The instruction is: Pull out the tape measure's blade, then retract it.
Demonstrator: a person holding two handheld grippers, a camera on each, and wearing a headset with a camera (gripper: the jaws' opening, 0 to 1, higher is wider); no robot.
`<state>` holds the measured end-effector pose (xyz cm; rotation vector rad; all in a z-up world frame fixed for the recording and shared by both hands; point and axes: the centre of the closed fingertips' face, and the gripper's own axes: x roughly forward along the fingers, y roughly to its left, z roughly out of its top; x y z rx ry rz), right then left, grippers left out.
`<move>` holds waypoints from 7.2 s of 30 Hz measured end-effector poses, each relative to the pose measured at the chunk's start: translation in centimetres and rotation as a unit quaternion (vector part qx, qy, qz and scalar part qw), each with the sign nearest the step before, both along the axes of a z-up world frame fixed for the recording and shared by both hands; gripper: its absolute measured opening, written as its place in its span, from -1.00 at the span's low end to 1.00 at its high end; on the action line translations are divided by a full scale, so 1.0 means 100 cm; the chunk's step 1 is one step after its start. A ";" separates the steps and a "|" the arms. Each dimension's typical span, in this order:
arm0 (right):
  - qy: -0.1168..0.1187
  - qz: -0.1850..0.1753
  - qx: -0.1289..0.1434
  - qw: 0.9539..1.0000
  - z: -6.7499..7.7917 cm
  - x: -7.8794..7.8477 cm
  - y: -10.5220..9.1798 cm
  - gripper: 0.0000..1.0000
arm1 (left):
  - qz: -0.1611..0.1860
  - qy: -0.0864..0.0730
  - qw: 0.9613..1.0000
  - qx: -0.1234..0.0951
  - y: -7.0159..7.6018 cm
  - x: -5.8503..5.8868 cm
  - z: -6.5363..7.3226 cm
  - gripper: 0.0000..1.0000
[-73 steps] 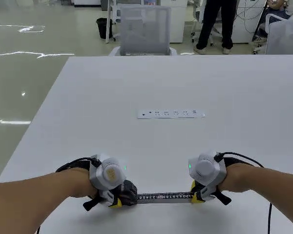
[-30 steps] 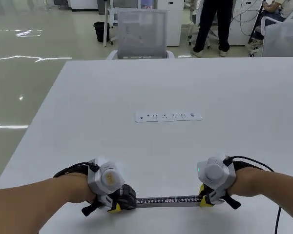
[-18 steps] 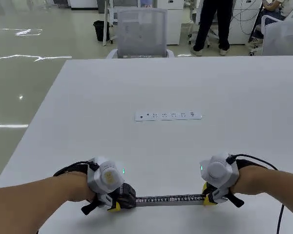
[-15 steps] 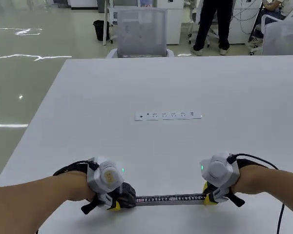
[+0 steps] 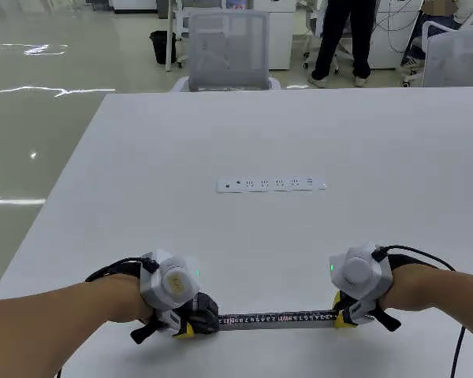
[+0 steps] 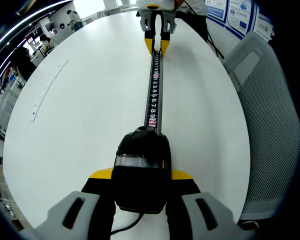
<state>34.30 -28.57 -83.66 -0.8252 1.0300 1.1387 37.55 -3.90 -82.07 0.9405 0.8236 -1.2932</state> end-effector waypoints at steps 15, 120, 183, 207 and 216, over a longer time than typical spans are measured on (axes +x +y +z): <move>0.001 -0.004 -0.003 1.000 0.000 -0.001 -0.007 -0.75 | 0.001 0.000 1.000 -0.001 0.000 0.000 0.000 -0.31; -0.087 -0.234 0.109 0.962 0.032 -0.027 -0.040 0.16 | 0.338 0.004 0.908 -0.247 0.079 -0.012 0.039 0.98; -0.167 -0.388 0.242 0.874 0.067 -0.117 -0.062 1.00 | 0.410 -0.052 0.859 -0.302 0.151 -0.078 0.065 0.98; -0.162 -0.359 0.237 0.888 0.071 -0.116 -0.060 0.94 | 0.430 -0.046 0.850 -0.300 0.146 -0.082 0.063 0.98; -0.156 -0.308 0.220 0.913 0.072 -0.099 -0.058 0.85 | 0.428 -0.052 0.852 -0.297 0.135 -0.078 0.064 0.98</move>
